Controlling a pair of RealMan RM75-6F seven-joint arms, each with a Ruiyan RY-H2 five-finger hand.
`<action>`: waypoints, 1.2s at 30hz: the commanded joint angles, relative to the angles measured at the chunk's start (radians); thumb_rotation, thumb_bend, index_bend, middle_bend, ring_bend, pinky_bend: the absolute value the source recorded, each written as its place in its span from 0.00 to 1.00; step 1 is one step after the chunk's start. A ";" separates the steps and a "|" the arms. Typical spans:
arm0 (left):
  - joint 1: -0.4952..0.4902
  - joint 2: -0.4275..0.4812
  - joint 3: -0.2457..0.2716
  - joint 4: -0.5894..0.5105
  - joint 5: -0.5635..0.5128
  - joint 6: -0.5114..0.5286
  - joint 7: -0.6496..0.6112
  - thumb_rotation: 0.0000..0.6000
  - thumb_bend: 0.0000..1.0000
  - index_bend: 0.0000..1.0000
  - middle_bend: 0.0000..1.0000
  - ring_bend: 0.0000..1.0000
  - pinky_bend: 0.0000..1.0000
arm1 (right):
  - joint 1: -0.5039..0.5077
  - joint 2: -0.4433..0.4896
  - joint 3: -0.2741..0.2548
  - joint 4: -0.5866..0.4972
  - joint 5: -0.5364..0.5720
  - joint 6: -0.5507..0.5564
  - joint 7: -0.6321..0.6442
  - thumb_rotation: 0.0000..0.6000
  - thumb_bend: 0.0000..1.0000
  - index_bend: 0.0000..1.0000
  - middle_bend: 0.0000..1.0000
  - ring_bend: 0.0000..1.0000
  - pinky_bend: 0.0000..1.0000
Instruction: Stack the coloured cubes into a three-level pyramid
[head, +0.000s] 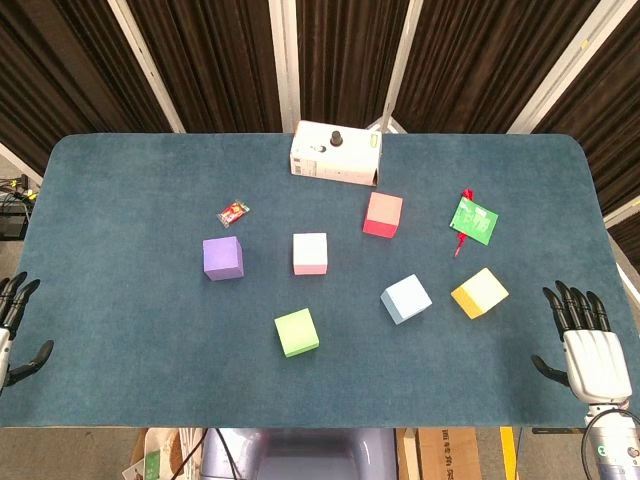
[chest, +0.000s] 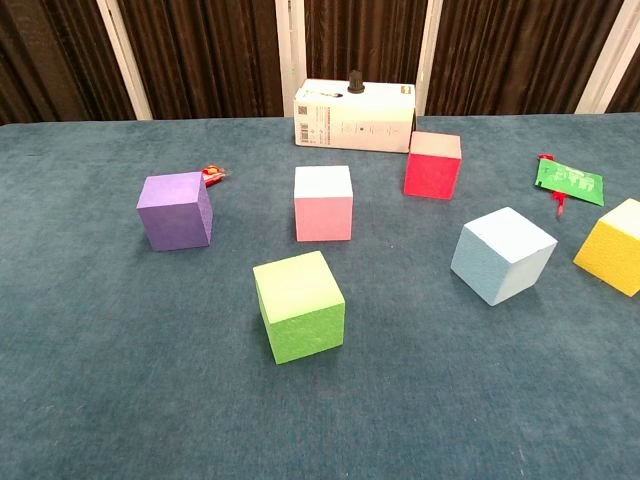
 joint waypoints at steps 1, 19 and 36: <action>0.002 -0.001 0.002 -0.003 0.006 0.004 0.004 1.00 0.39 0.04 0.00 0.00 0.00 | 0.000 0.001 0.000 0.000 0.000 0.000 0.003 1.00 0.18 0.07 0.02 0.00 0.00; 0.013 -0.003 0.003 -0.022 -0.005 0.010 0.039 1.00 0.39 0.04 0.00 0.00 0.00 | 0.001 0.011 -0.007 0.000 -0.015 -0.006 0.058 1.00 0.18 0.07 0.02 0.00 0.00; 0.031 -0.005 -0.009 -0.026 0.001 0.055 0.002 1.00 0.39 0.04 0.00 0.00 0.00 | 0.199 0.092 0.089 -0.071 0.081 -0.290 0.145 1.00 0.18 0.07 0.02 0.00 0.00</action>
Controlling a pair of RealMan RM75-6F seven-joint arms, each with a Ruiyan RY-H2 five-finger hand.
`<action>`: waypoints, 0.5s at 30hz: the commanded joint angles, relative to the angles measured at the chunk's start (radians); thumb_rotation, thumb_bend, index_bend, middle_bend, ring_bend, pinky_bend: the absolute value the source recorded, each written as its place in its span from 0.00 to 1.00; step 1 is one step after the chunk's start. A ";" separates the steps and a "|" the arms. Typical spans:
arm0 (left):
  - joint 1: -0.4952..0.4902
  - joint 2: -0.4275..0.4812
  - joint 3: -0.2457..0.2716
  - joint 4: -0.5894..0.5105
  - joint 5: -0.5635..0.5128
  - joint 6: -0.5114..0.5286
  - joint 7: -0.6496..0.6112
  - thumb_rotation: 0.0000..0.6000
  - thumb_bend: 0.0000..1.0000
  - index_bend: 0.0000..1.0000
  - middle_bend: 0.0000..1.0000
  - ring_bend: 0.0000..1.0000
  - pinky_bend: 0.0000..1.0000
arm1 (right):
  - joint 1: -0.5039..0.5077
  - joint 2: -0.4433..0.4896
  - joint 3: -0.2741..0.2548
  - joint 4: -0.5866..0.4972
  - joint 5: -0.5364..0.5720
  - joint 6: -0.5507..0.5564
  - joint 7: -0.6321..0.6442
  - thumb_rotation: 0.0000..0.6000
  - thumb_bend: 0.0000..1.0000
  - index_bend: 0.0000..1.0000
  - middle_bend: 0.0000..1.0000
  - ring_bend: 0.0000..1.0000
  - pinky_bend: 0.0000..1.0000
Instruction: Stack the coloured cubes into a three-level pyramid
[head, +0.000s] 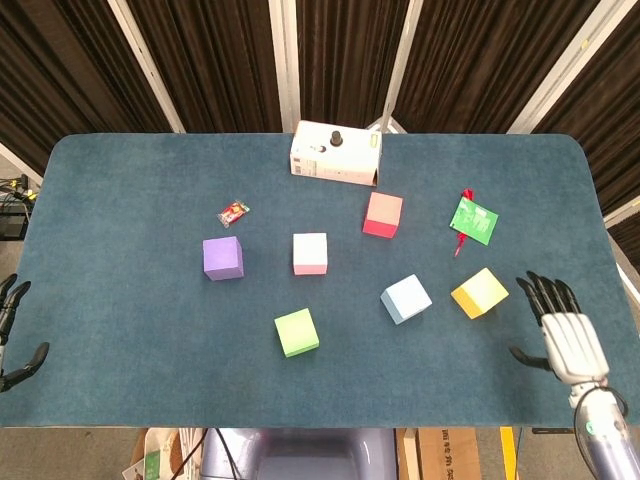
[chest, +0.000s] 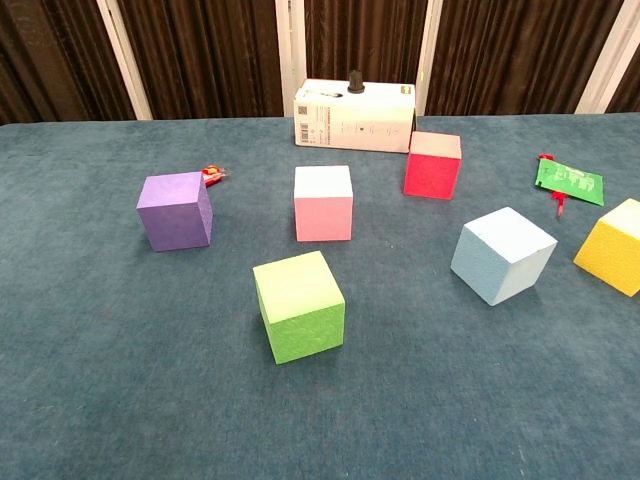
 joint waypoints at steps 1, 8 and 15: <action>0.002 0.000 -0.002 -0.002 -0.007 -0.001 0.006 1.00 0.39 0.04 0.00 0.00 0.00 | 0.103 0.059 0.071 -0.068 0.078 -0.117 -0.044 1.00 0.18 0.08 0.02 0.00 0.00; -0.002 -0.006 -0.004 -0.008 -0.017 -0.017 0.032 1.00 0.39 0.04 0.00 0.00 0.00 | 0.269 0.114 0.190 -0.259 0.358 -0.285 -0.253 1.00 0.18 0.09 0.03 0.01 0.00; -0.002 -0.015 -0.006 -0.011 -0.022 -0.019 0.062 1.00 0.39 0.05 0.00 0.00 0.00 | 0.485 0.012 0.258 -0.311 0.706 -0.352 -0.407 1.00 0.18 0.13 0.07 0.04 0.00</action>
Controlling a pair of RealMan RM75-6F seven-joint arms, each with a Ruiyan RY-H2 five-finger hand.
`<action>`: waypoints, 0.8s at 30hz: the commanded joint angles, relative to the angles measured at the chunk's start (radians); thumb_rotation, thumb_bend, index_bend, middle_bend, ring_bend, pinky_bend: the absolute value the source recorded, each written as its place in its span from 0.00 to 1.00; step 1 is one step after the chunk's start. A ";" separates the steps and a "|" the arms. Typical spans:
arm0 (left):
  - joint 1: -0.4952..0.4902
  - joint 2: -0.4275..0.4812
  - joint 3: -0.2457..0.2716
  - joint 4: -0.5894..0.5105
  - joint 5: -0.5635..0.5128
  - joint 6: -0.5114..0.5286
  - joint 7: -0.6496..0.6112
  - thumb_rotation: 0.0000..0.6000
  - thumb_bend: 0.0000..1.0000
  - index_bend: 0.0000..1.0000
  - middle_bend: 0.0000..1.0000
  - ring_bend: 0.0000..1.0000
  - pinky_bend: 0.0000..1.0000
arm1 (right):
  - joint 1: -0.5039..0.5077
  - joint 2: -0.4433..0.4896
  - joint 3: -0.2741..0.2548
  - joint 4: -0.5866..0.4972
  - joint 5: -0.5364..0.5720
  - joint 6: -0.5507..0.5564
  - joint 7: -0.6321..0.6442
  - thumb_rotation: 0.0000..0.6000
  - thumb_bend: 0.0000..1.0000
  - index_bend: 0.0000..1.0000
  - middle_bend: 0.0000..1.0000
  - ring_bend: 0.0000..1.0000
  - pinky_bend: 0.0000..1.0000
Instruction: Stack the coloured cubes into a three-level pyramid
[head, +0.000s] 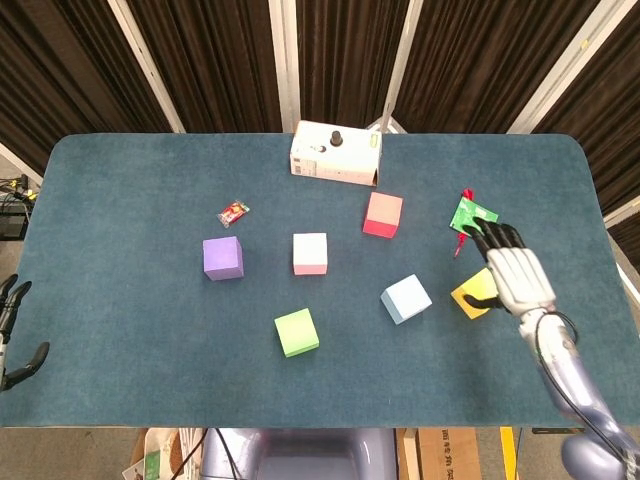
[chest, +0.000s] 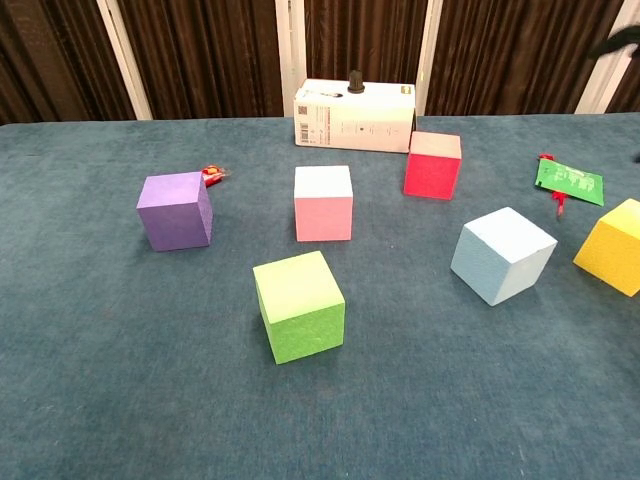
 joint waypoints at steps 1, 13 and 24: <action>0.000 -0.007 -0.002 -0.001 -0.002 0.001 0.013 1.00 0.39 0.05 0.00 0.00 0.00 | 0.204 -0.102 0.072 -0.041 0.299 -0.074 -0.137 1.00 0.18 0.14 0.07 0.04 0.00; -0.004 -0.019 -0.053 0.026 -0.098 -0.009 0.031 1.00 0.39 0.05 0.00 0.00 0.00 | 0.591 -0.417 0.125 0.212 0.857 0.070 -0.400 1.00 0.18 0.17 0.10 0.04 0.00; -0.016 -0.026 -0.067 0.035 -0.137 -0.038 0.045 1.00 0.39 0.04 0.00 0.00 0.00 | 0.684 -0.543 0.147 0.435 0.931 0.085 -0.430 1.00 0.18 0.19 0.12 0.04 0.00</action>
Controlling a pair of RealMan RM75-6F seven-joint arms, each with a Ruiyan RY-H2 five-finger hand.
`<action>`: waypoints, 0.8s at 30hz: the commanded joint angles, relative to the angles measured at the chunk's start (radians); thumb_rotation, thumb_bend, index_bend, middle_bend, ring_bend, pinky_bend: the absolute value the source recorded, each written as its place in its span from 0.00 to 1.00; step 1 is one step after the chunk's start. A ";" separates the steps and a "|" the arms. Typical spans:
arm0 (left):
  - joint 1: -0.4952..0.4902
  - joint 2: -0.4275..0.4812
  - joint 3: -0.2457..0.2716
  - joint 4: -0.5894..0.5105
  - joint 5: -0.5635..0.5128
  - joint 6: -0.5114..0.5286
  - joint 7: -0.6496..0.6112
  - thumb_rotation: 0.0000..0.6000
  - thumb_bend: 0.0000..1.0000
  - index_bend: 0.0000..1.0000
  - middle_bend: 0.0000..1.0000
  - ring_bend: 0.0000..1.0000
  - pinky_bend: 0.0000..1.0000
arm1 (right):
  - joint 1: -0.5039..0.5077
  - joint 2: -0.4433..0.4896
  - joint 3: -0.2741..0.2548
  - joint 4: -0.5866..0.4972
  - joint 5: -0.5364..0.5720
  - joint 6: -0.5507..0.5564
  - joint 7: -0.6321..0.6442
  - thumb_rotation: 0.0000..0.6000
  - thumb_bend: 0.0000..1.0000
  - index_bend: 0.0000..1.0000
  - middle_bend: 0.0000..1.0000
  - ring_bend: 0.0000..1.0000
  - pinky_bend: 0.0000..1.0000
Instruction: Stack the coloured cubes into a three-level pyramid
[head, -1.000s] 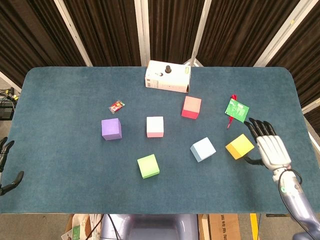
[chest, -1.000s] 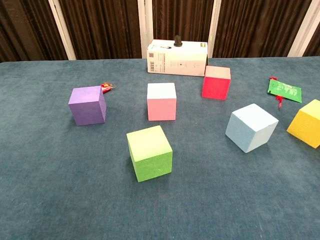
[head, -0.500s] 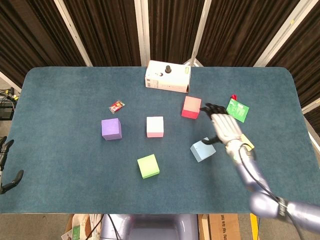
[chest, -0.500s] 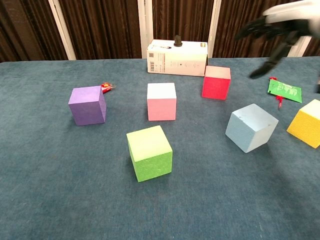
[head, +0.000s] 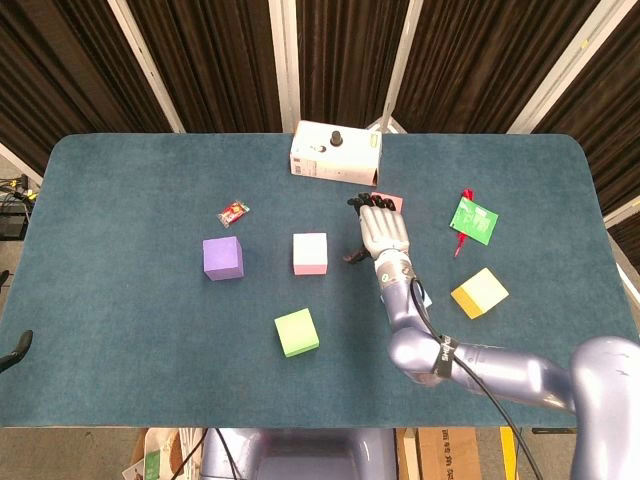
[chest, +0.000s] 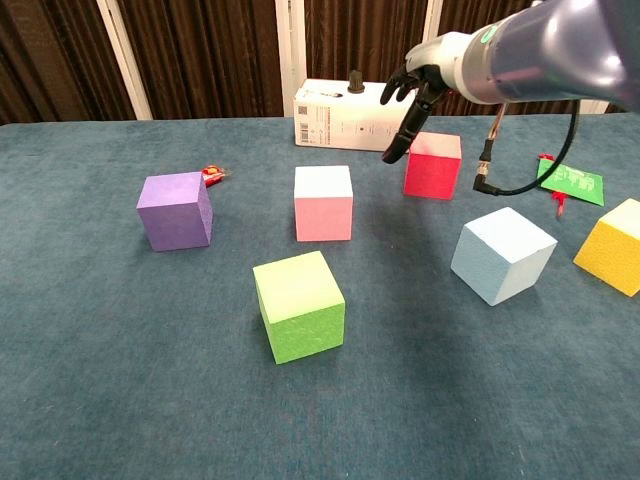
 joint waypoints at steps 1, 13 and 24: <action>0.001 0.000 -0.006 0.003 -0.011 0.001 -0.001 1.00 0.39 0.04 0.00 0.00 0.00 | 0.034 -0.049 0.010 0.077 0.014 0.023 -0.021 1.00 0.18 0.19 0.13 0.04 0.00; 0.001 -0.003 -0.017 0.007 -0.029 0.005 0.010 1.00 0.39 0.04 0.00 0.00 0.00 | 0.063 -0.154 0.031 0.262 -0.014 0.062 -0.044 1.00 0.18 0.23 0.18 0.06 0.00; 0.004 -0.006 -0.017 0.002 -0.029 0.013 0.024 1.00 0.39 0.05 0.00 0.00 0.00 | 0.060 -0.204 0.032 0.391 0.018 0.000 -0.109 1.00 0.18 0.12 0.14 0.06 0.00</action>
